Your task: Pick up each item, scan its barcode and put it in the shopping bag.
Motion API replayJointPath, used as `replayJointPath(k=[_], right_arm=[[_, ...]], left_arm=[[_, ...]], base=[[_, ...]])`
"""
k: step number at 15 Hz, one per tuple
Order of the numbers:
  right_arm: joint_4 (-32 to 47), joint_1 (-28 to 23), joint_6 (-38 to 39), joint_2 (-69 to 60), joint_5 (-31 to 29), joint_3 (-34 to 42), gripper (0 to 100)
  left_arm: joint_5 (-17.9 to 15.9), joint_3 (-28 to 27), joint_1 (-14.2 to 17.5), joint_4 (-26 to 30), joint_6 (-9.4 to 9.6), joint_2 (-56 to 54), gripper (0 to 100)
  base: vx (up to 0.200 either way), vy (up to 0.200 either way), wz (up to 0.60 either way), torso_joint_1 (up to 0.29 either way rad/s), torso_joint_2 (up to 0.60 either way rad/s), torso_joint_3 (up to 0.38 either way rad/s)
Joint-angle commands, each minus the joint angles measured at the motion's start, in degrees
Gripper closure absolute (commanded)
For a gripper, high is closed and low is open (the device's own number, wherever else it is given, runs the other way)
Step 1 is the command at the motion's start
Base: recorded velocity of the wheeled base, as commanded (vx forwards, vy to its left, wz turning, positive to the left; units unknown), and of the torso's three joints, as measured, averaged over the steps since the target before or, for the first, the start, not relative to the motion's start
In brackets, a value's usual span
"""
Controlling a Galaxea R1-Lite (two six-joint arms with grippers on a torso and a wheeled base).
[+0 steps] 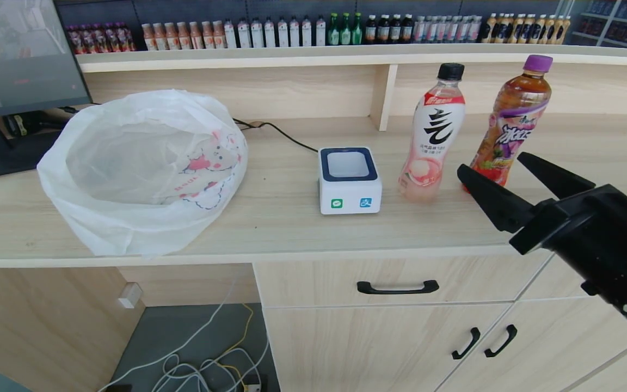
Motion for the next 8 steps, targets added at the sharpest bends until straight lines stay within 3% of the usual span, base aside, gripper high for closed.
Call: replayJointPath(k=[1, 8], right_arm=[[0.2, -0.1, 0.1, 3.4, -0.2, -3.1, 0], [16.7, -0.2, -0.4, 4.5, -2.9, -11.8, 0]], left_arm=[[0.0, 0.0, 0.0, 0.0, 0.00, 0.0, 0], [0.0, 0.0, 0.0, 0.0, 0.00, 0.0, 0]], base=[[0.000, 0.000, 0.00, 0.000, 0.00, 0.000], [0.000, 0.000, 0.00, 0.000, 0.00, 0.000]])
